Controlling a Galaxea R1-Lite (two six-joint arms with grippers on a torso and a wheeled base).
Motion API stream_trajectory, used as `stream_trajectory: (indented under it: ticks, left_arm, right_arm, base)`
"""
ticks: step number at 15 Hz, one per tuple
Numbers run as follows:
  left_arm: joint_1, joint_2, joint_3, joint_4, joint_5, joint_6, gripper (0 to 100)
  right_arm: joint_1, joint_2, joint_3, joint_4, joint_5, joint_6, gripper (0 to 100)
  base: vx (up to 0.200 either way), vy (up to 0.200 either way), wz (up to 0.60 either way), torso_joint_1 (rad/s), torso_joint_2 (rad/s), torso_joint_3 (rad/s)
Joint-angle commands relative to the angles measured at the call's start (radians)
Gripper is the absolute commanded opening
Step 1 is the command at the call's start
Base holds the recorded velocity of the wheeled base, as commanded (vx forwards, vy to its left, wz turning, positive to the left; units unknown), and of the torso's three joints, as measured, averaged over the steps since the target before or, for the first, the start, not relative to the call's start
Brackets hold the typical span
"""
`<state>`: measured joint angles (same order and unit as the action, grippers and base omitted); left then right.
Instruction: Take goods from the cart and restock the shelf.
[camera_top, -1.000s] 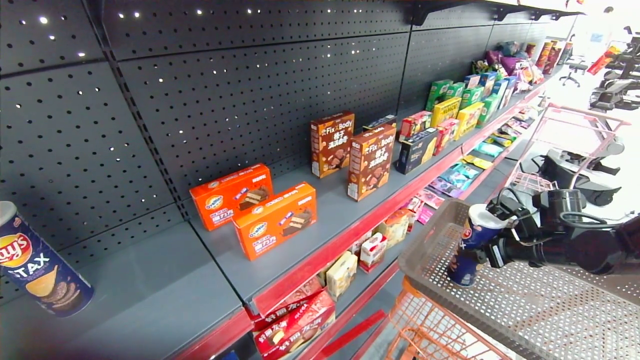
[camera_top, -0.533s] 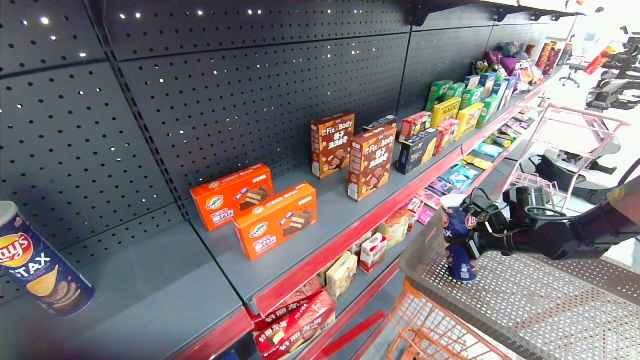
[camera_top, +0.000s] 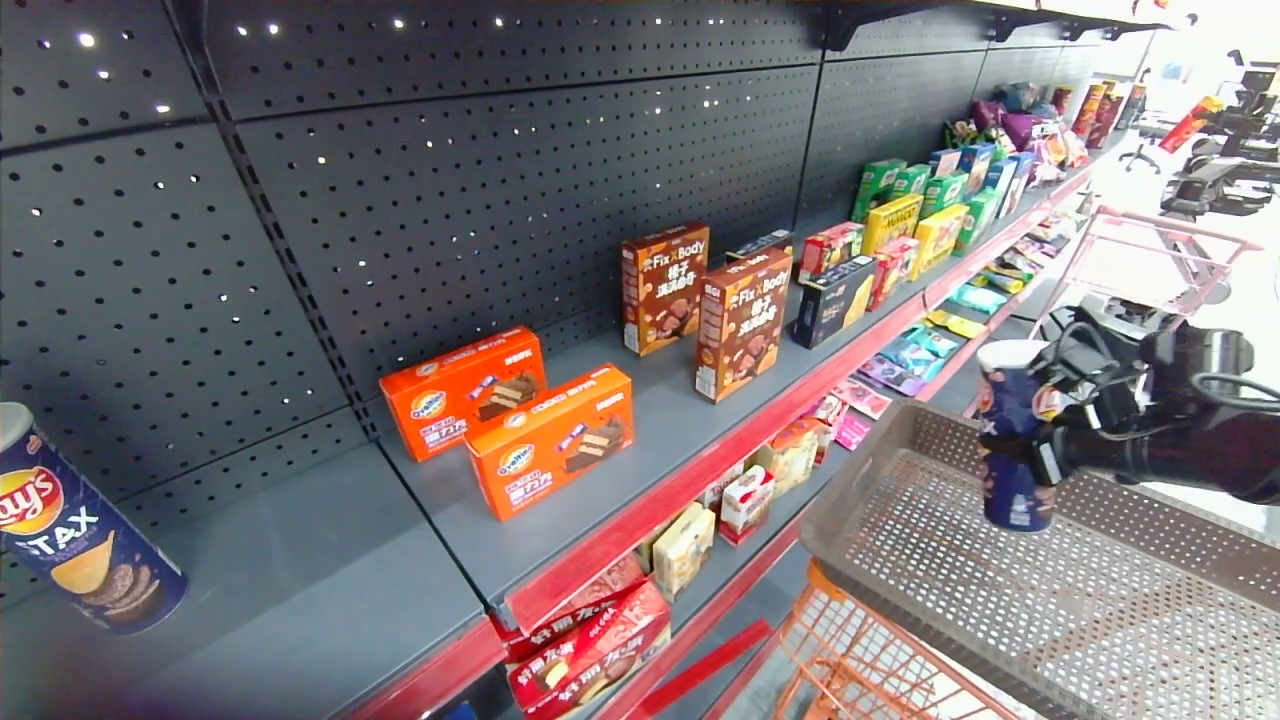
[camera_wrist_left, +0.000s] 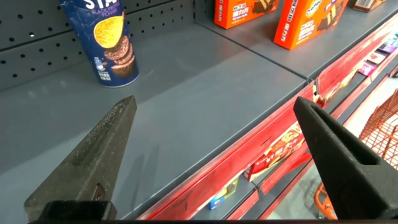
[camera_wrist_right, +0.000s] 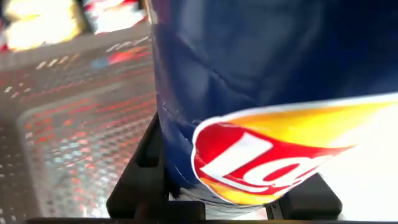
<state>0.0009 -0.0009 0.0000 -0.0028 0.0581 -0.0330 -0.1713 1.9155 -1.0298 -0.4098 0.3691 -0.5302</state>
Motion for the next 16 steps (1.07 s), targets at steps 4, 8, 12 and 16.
stream_trajectory:
  ticks: [4,8,12,16]
  left_arm:
    - [0.001,0.001,0.0,0.0,0.002,-0.001,100]
    - [0.001,0.001,0.0,0.0,0.002,-0.001,100]
    - [0.001,0.001,0.0,0.0,0.0,-0.001,100]
    - [0.001,0.001,0.0,0.0,0.0,-0.001,100]
  right_arm:
    - [-0.188,-0.533,0.201,-0.083,-0.068,0.075,0]
    - [-0.057,-0.857,0.438,-0.129,-0.483,0.196,0]
    - [-0.028,-1.153,0.497,0.091,-0.605,0.202,0]
    - [-0.028,-1.265,0.474,0.273,-0.585,0.248,0]
  base:
    - [0.0,0.0,0.0,0.0,0.0,0.0]
    - [0.0,0.0,0.0,0.0,0.0,0.0]
    - [0.0,0.0,0.0,0.0,0.0,0.0]
    - [0.0,0.0,0.0,0.0,0.0,0.0]
